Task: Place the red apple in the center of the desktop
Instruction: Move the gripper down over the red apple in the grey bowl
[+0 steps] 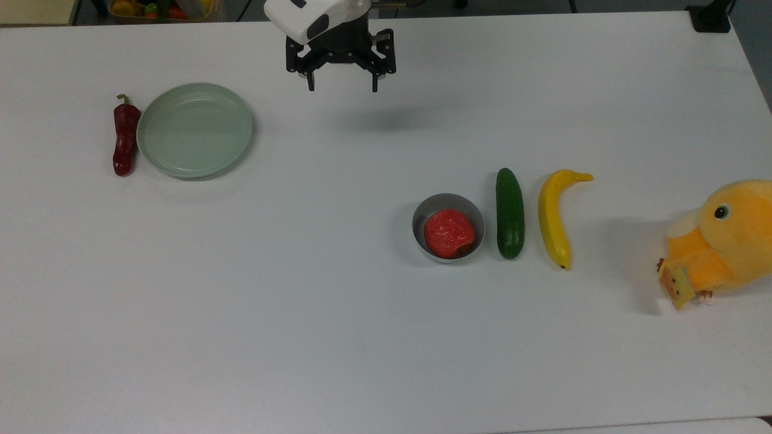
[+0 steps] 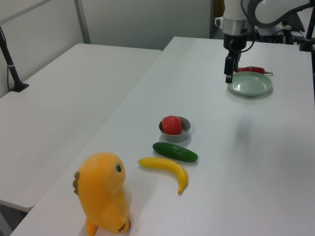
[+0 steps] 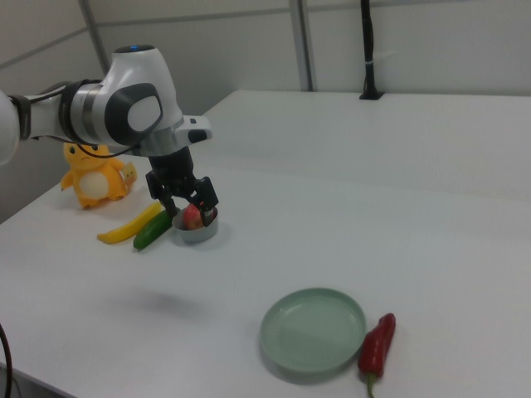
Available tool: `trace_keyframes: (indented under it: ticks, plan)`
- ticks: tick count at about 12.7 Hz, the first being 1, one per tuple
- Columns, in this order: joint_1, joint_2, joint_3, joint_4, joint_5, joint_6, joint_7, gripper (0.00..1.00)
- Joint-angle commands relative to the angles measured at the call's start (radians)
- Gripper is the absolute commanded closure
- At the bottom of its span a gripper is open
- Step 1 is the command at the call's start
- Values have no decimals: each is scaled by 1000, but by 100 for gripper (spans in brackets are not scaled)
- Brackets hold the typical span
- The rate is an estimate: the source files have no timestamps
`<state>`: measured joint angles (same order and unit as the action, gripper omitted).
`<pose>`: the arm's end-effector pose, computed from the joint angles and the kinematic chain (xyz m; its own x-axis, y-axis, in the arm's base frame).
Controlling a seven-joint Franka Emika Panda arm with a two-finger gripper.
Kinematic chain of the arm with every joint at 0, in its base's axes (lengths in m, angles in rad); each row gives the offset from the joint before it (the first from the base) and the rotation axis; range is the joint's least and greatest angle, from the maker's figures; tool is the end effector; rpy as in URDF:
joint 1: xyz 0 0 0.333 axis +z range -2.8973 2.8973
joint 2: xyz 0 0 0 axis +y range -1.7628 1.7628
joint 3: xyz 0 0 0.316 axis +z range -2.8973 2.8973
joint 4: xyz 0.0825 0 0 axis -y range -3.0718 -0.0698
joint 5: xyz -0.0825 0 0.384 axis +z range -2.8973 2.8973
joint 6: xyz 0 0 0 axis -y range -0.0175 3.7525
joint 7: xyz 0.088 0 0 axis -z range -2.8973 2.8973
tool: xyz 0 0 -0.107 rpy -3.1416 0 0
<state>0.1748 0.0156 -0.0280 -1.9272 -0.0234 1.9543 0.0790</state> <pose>0.5585 0.0811 0.4790 0.9970 0.0765 0.0131 0.0762 -0.9969 0.0213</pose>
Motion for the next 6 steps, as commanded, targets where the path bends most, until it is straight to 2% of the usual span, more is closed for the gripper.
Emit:
trace_keyframes:
  ticks: [1, 5, 6]
  plan:
    - [14, -6, -6, -10, 13, 2, -15, 0]
    - [17, 64, 10, 31, 20, 86, 2, 0]
    - [28, 96, 13, 77, 22, 86, 22, 0]
